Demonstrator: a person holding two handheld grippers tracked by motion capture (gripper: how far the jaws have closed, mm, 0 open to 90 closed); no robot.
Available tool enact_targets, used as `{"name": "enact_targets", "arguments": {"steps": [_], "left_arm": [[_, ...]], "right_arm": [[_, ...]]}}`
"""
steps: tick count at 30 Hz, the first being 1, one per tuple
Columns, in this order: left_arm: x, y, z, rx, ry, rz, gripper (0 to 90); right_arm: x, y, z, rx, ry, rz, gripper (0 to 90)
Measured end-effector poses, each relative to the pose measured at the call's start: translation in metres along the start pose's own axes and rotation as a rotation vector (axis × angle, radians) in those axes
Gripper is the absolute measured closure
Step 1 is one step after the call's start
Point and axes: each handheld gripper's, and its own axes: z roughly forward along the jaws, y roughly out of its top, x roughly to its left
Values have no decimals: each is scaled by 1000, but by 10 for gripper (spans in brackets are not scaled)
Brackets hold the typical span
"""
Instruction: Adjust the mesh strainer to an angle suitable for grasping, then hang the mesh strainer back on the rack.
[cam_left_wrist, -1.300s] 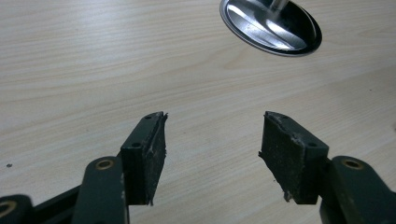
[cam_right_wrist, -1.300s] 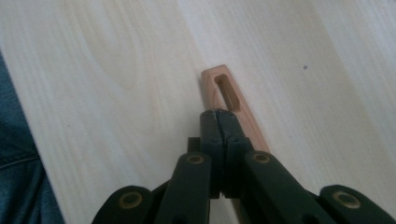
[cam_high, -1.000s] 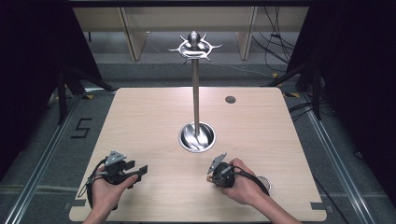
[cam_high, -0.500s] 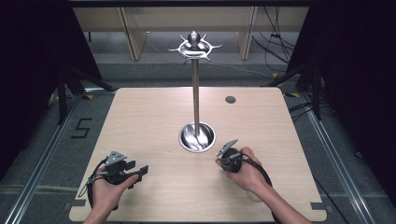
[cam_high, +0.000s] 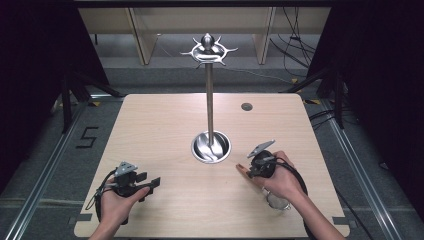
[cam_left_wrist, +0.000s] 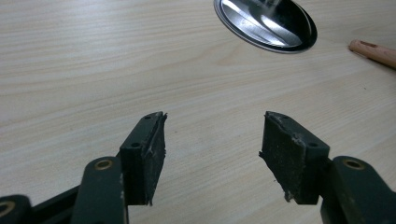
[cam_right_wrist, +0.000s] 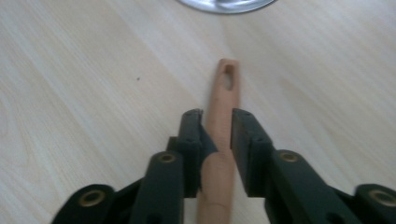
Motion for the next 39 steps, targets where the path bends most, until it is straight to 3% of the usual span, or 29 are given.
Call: {"name": "enact_targets", "arguments": {"steps": [3,4,5,6,8,10,11,12,13,14,15,16,17,18,19,23,25,27,32,34,39], "left_arm": [[-2,-1,-3,-36,-4,-26,389],[0,-1,-6,-21,1,-1,389],[-2,-1,-5,-44,-3,-33,388],[0,-1,-6,-46,2,-29,388],[2,0,-5,-43,6,-33,388],[5,1,-5,-17,13,-18,388],[2,1,-3,-36,12,-34,388],[3,2,-4,-8,14,-6,388],[1,2,-3,-13,8,-12,388],[-1,2,-1,-33,11,-24,389],[-2,2,-2,-21,7,-19,388],[-3,1,-1,-36,5,-22,388],[-2,1,-3,-11,5,-4,388],[-3,0,-2,-23,2,-21,388],[-3,-1,-3,-34,6,-17,388],[-2,0,-6,-37,14,-14,388],[-3,0,-5,-39,3,-22,388],[-3,0,-4,-36,3,-19,386],[-2,0,-3,-31,7,-18,382],[0,1,-4,9,10,17,382],[-2,0,-1,-5,12,4,382]], "right_arm": [[-4,-2,-11,3,-25,33,645],[-8,-4,-15,21,-33,13,633],[-9,-5,-17,25,-27,15,625],[-10,-7,-19,22,-35,27,616],[-13,-9,-23,69,-16,56,593],[-18,-13,-25,74,-21,41,597],[-18,-14,-28,89,-13,83,602],[-19,-16,-28,96,-11,102,601],[-22,-18,-28,102,-8,79,599],[-19,-19,-29,124,5,120,594],[-19,-21,-29,127,11,124,590],[-22,-22,-28,111,-7,66,592],[-17,-22,-29,129,15,119,606],[-18,-22,-29,116,-5,102,617],[-19,-23,-29,97,10,74,621],[-13,-21,-30,113,19,60,639],[-10,-20,-29,137,26,66,631],[-10,-20,-25,146,42,42,625],[-10,-22,-13,198,35,20,628],[-10,-22,-9,221,28,25,632],[-10,-18,-2,275,22,10,648]]}}
